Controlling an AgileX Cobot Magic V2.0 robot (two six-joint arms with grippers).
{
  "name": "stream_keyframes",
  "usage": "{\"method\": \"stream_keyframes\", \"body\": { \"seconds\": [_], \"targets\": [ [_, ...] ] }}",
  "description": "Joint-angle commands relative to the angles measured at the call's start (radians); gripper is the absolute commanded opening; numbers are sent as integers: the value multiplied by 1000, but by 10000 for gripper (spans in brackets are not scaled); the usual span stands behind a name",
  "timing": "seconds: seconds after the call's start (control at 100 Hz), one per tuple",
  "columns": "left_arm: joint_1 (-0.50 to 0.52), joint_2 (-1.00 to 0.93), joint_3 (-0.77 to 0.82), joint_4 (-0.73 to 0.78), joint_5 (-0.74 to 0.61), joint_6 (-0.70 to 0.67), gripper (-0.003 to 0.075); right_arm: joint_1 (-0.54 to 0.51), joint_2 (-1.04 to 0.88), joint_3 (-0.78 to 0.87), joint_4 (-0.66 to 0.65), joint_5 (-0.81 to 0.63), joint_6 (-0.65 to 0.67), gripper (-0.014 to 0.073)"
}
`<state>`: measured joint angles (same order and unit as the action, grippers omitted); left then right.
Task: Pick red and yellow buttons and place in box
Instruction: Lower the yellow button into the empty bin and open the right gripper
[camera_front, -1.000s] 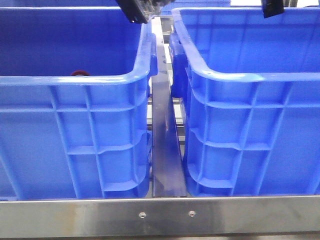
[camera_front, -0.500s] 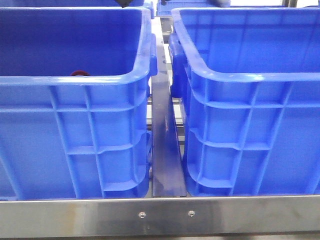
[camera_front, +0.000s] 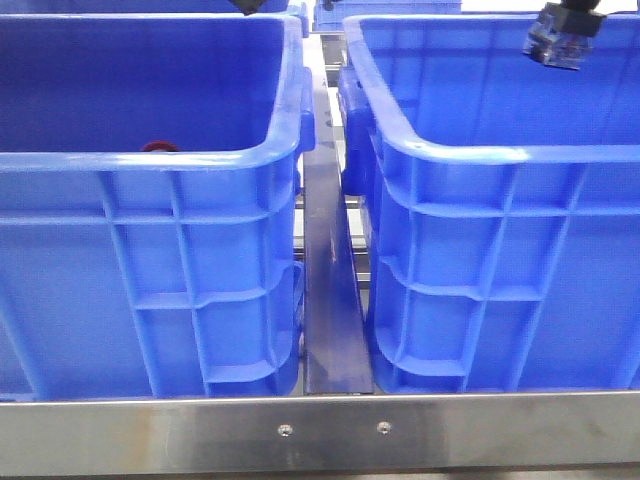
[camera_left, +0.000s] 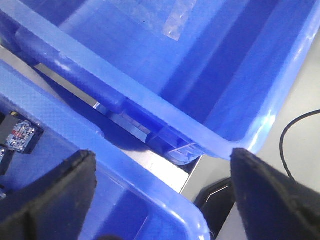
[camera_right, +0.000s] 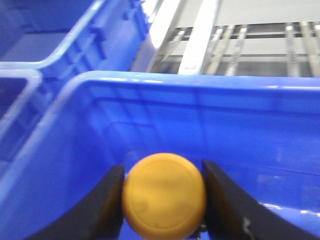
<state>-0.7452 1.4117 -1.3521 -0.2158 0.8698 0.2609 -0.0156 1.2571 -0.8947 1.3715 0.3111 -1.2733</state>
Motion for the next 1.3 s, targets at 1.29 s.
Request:
{"method": "stream_keyframes", "body": {
  "seconds": [1.29],
  "targets": [
    [-7,-35,-28,-24,-75,3,525,66,476,-289,46,-211,-63,202]
  ]
}}
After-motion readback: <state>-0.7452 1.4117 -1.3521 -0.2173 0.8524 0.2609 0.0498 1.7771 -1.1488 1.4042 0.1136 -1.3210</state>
